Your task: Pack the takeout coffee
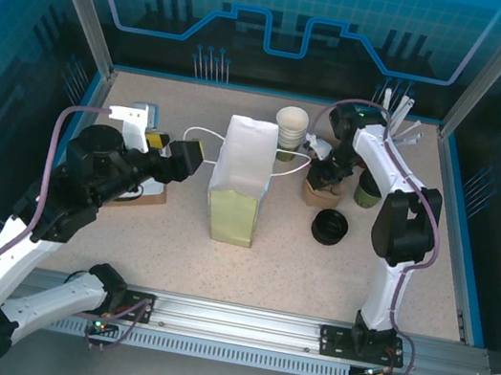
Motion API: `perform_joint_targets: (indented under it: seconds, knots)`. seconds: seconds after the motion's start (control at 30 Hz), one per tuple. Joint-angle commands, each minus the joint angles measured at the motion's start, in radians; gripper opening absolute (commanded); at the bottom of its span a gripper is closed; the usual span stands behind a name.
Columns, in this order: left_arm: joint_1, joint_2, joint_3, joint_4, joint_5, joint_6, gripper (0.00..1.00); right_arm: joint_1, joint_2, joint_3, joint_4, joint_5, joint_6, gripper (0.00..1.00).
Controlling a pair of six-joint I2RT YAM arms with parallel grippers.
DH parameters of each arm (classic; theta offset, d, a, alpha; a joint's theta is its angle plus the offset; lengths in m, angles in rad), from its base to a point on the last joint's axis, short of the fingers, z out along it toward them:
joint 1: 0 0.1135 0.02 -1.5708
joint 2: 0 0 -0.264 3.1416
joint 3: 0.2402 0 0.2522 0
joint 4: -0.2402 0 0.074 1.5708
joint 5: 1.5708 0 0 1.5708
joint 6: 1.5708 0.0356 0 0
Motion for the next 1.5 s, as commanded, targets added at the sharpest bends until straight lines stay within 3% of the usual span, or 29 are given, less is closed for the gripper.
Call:
perform_joint_targets:
  seconds: [0.0, 0.33, 0.9, 1.47]
  knots:
    - [-0.002, -0.003, 0.029, 0.0, -0.005, 0.022, 0.94, -0.018, -0.054, 0.022, -0.022, -0.034, -0.009, 0.12]
    - [-0.003, -0.005, 0.02, 0.001, -0.007, 0.019, 0.94, 0.009, -0.151, -0.014, 0.018, 0.167, -0.052, 0.12]
    - [-0.001, -0.012, 0.016, 0.002, -0.009, 0.012, 0.94, 0.024, -0.217, -0.01, 0.038, 0.207, -0.045, 0.0]
    - [-0.002, -0.01, 0.016, 0.009, -0.004, 0.009, 0.94, 0.019, -0.26, 0.092, 0.007, 0.284, -0.058, 0.0]
